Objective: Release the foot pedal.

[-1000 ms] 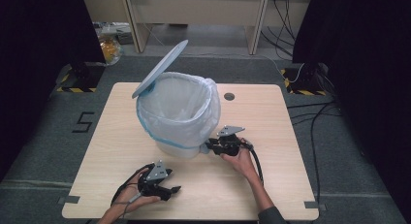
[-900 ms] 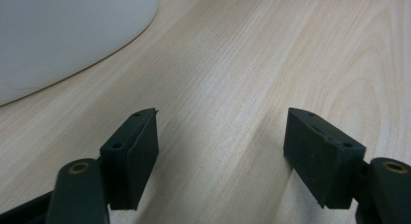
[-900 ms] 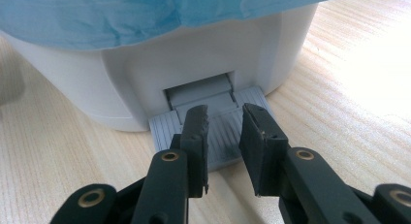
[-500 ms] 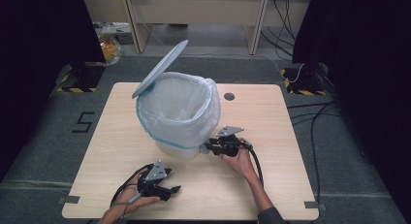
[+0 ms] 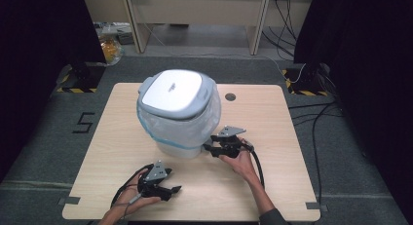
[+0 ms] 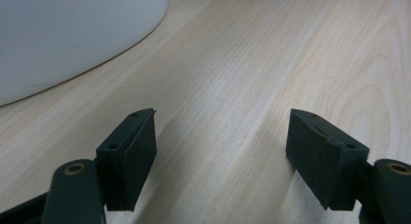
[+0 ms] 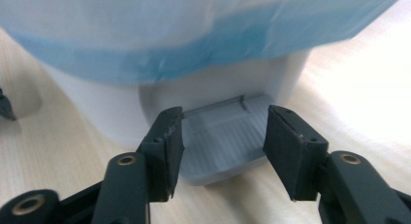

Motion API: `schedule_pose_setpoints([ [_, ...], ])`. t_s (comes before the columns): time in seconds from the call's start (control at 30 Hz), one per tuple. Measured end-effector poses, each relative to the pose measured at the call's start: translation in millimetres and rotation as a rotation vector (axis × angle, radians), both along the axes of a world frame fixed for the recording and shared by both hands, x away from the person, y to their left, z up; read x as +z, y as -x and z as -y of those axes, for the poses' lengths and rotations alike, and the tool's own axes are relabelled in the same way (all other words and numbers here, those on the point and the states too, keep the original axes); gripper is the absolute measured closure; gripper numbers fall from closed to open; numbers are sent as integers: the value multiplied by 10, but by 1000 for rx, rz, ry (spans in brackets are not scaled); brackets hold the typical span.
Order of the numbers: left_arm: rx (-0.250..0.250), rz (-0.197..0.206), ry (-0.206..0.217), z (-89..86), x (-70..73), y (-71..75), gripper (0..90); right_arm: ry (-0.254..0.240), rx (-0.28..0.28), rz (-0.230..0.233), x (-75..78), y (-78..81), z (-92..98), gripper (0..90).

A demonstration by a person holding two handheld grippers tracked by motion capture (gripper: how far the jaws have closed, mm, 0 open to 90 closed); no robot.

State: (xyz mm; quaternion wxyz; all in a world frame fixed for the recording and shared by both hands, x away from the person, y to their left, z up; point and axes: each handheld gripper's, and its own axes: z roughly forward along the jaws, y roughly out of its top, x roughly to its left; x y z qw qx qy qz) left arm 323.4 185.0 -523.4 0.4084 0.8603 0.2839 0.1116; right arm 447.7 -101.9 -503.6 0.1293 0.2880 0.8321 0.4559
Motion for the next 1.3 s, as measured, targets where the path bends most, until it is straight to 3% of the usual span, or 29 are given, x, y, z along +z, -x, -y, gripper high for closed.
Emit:
schedule_pose_setpoints([
  [0.1,-1,-2,-2,-6,2,-3,259,18,-21,0,17,-11,41,373],
  [0.17,-3,-6,-3,-9,5,-5,259,-3,-42,-32,-7,-26,104,327],
  [0.47,-2,-7,-2,-10,6,-6,259,-10,-111,-30,-16,35,428,321],
  [0.67,-2,-5,-3,-8,5,-5,259,13,-168,-27,-13,182,666,312],
  [0.9,-2,-8,-2,-11,6,-6,259,41,-208,-15,-18,374,797,306],
  [1.3,-1,-3,-3,-10,4,-4,261,70,-215,-37,-69,722,905,301],
])
